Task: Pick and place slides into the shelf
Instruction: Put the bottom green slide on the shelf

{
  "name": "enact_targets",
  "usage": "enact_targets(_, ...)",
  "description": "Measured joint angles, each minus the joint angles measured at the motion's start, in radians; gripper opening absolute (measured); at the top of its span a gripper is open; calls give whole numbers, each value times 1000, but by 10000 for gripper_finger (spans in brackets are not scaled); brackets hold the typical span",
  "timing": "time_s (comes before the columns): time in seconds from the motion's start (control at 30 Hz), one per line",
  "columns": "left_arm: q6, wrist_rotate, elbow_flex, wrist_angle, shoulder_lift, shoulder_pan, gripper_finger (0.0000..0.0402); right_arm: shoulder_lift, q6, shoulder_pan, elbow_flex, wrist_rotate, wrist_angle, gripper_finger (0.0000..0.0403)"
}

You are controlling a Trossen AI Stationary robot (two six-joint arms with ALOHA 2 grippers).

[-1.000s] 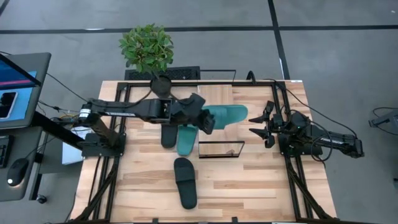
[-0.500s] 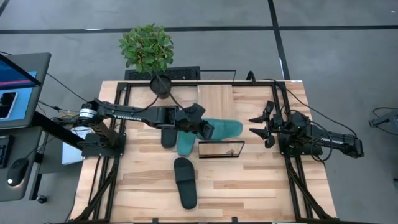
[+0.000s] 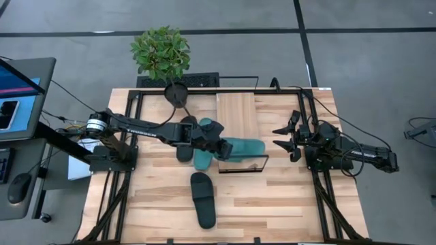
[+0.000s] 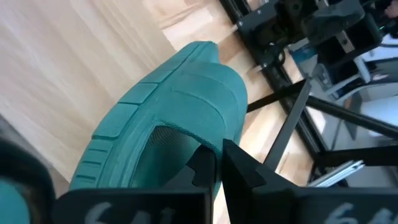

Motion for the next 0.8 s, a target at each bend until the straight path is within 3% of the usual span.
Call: enact_targets(0.8, -29, 34, -22, 29, 0, 6, 0, 0, 0, 0, 0, 0, 0, 201)
